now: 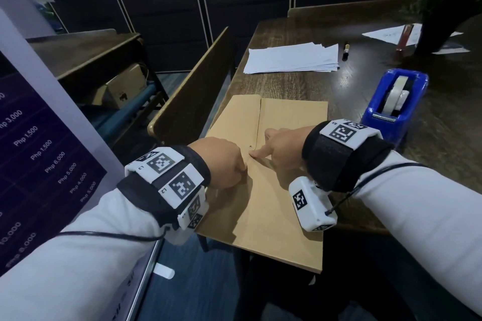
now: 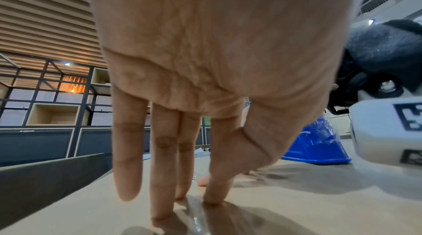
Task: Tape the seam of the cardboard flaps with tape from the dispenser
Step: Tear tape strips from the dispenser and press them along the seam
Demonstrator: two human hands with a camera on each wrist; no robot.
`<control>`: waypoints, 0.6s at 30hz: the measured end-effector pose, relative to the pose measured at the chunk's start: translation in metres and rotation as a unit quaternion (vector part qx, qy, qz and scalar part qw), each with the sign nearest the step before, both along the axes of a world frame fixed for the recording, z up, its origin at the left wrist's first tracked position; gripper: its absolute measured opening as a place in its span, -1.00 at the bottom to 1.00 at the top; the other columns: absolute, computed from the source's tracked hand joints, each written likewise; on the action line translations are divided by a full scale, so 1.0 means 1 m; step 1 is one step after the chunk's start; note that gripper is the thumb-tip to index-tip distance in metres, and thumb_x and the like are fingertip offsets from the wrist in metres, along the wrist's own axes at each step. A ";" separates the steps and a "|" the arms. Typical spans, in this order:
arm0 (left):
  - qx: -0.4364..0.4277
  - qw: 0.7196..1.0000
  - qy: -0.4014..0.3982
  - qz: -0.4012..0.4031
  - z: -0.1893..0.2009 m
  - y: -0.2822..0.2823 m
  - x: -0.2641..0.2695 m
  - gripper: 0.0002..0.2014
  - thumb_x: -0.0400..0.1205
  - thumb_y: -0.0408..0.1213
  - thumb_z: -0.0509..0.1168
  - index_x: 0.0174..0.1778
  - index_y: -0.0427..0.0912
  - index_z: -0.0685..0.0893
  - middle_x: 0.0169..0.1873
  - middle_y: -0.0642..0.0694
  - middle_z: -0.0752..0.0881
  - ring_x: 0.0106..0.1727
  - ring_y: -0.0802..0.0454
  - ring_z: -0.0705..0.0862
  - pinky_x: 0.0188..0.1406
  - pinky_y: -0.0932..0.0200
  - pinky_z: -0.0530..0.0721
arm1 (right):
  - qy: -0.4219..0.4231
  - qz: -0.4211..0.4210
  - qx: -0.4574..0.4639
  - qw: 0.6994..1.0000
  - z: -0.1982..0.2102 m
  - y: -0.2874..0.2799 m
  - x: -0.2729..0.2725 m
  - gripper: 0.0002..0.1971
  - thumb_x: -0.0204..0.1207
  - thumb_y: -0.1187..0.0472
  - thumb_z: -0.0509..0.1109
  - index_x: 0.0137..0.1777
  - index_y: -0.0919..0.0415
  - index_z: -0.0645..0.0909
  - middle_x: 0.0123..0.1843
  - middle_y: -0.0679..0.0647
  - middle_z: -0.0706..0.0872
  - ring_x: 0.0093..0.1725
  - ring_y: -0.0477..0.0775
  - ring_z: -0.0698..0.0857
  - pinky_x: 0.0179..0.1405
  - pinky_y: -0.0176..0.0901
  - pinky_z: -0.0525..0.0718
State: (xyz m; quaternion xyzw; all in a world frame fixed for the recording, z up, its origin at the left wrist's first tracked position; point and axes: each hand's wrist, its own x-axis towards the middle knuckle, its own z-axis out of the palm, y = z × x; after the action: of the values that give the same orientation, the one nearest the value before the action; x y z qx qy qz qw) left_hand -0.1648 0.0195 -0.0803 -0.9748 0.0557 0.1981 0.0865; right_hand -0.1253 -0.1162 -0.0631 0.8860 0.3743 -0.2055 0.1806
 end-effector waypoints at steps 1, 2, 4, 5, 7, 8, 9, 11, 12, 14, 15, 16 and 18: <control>-0.001 1.000 0.004 -0.008 0.001 0.001 0.000 -0.65 0.70 -0.09 0.10 0.30 -0.02 0.67 0.13 -0.04 0.70 0.11 -0.12 0.67 0.16 0.05 0.64 | 0.001 0.003 0.005 1.000 -0.001 0.000 0.000 -0.50 0.75 0.17 0.00 0.68 0.01 0.12 0.45 0.26 0.36 0.43 0.24 0.40 0.40 0.05 0.41; -0.005 1.000 0.005 -0.013 0.002 0.003 -0.001 -0.64 0.70 -0.09 0.09 0.31 0.00 0.68 0.14 -0.03 0.71 0.11 -0.12 0.67 0.18 0.03 0.64 | -0.001 0.002 0.004 1.000 -0.001 0.001 0.001 -0.51 0.75 0.17 0.00 0.68 0.02 0.14 0.44 0.25 0.37 0.42 0.23 0.41 0.39 0.05 0.42; -0.027 1.000 0.011 -0.008 0.005 0.006 -0.002 -0.64 0.72 -0.10 0.08 0.35 0.05 0.66 0.22 0.01 0.70 0.15 -0.09 0.67 0.24 0.04 0.63 | 0.005 -0.003 0.012 1.000 -0.002 -0.001 0.002 -0.51 0.75 0.17 0.02 0.68 -0.01 0.14 0.42 0.22 0.35 0.33 0.19 0.46 0.36 0.04 0.46; -0.040 0.999 0.012 -0.003 0.008 0.008 -0.002 -0.64 0.72 -0.13 0.08 0.37 0.08 0.64 0.27 0.04 0.68 0.20 -0.06 0.65 0.27 0.06 0.62 | 0.013 -0.010 0.021 1.000 -0.003 -0.002 0.005 -0.49 0.75 0.20 0.05 0.67 -0.03 0.14 0.39 0.18 0.35 0.25 0.15 0.45 0.31 0.01 0.48; -0.054 0.999 0.002 -0.002 0.012 0.009 -0.002 -0.61 0.71 -0.20 0.08 0.44 0.12 0.56 0.32 0.06 0.64 0.25 -0.02 0.62 0.24 0.12 0.60 | 0.049 -0.046 0.047 0.997 -0.001 -0.005 0.008 -0.40 0.69 0.30 0.15 0.66 -0.15 0.14 0.26 0.05 0.32 0.19 0.12 0.44 0.17 -0.04 0.51; -0.049 0.999 -0.006 -0.008 0.012 0.007 -0.002 -0.59 0.70 -0.20 0.09 0.48 0.13 0.51 0.33 0.04 0.62 0.23 -0.02 0.61 0.16 0.15 0.59 | 0.065 -0.065 0.060 0.994 0.000 -0.006 0.008 -0.33 0.64 0.33 0.21 0.65 -0.22 0.14 0.23 0.00 0.30 0.22 0.13 0.47 0.14 -0.05 0.53; -0.037 0.999 -0.012 -0.017 0.011 0.005 -0.002 -0.57 0.70 -0.20 0.10 0.51 0.13 0.45 0.32 0.01 0.60 0.18 -0.03 0.61 0.06 0.18 0.56 | 0.072 -0.078 0.064 0.992 -0.001 -0.006 0.008 -0.27 0.61 0.33 0.27 0.64 -0.28 0.13 0.26 -0.01 0.31 0.27 0.15 0.48 0.15 -0.05 0.55; 0.000 1.000 -0.008 -0.026 0.007 -0.002 -0.002 -0.55 0.70 -0.19 0.12 0.55 0.12 0.40 0.25 -0.03 0.55 0.08 -0.06 0.59 -0.08 0.18 0.49 | 0.060 -0.097 0.062 0.992 -0.005 -0.001 0.008 -0.27 0.59 0.26 0.30 0.64 -0.30 0.10 0.39 0.04 0.33 0.36 0.19 0.46 0.19 -0.03 0.56; 0.021 0.999 -0.001 -0.028 0.006 -0.005 -0.001 -0.55 0.70 -0.18 0.14 0.55 0.11 0.41 0.22 -0.04 0.53 0.06 -0.07 0.59 -0.12 0.18 0.48 | 0.046 -0.106 0.063 0.991 -0.010 0.002 0.010 -0.32 0.61 0.18 0.27 0.65 -0.24 0.10 0.43 0.09 0.34 0.38 0.22 0.45 0.21 0.00 0.54; 0.057 0.998 0.006 -0.031 0.006 -0.010 0.001 -0.56 0.70 -0.17 0.15 0.53 0.10 0.42 0.20 -0.06 0.51 0.04 -0.08 0.59 -0.16 0.17 0.46 | 0.029 -0.137 0.071 0.988 -0.016 0.006 0.014 -0.41 0.62 0.01 0.19 0.65 -0.06 0.16 0.41 0.18 0.40 0.38 0.25 0.45 0.23 0.05 0.51; 0.069 0.997 0.007 -0.034 0.006 -0.011 0.001 -0.57 0.70 -0.17 0.15 0.52 0.09 0.44 0.20 -0.07 0.51 0.03 -0.08 0.58 -0.17 0.16 0.45 | 0.032 -0.151 0.077 0.985 -0.018 0.008 0.015 -0.42 0.63 -0.03 0.16 0.64 0.01 0.20 0.40 0.20 0.42 0.38 0.25 0.46 0.25 0.06 0.51; 0.077 0.996 0.005 -0.037 0.007 -0.012 0.002 -0.58 0.70 -0.16 0.14 0.51 0.08 0.45 0.20 -0.08 0.51 0.03 -0.09 0.58 -0.17 0.14 0.44 | 0.035 -0.166 0.085 0.982 -0.019 0.008 0.016 -0.43 0.63 -0.05 0.14 0.62 0.05 0.22 0.39 0.20 0.44 0.37 0.25 0.48 0.27 0.06 0.50; 0.087 0.995 0.000 -0.044 0.007 -0.014 0.002 -0.59 0.70 -0.16 0.14 0.50 0.06 0.48 0.21 -0.08 0.52 0.04 -0.11 0.58 -0.17 0.13 0.43 | 0.036 -0.174 0.093 0.980 -0.020 0.008 0.021 -0.46 0.65 -0.03 0.12 0.60 0.09 0.24 0.39 0.20 0.48 0.36 0.24 0.50 0.31 0.07 0.48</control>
State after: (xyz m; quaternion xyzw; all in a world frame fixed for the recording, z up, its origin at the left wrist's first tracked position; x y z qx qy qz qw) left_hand -0.1629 0.0053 -0.0733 -0.9601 0.0810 0.1986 0.1796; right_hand -0.1046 -0.1083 -0.0835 0.9425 0.2381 -0.2299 0.0456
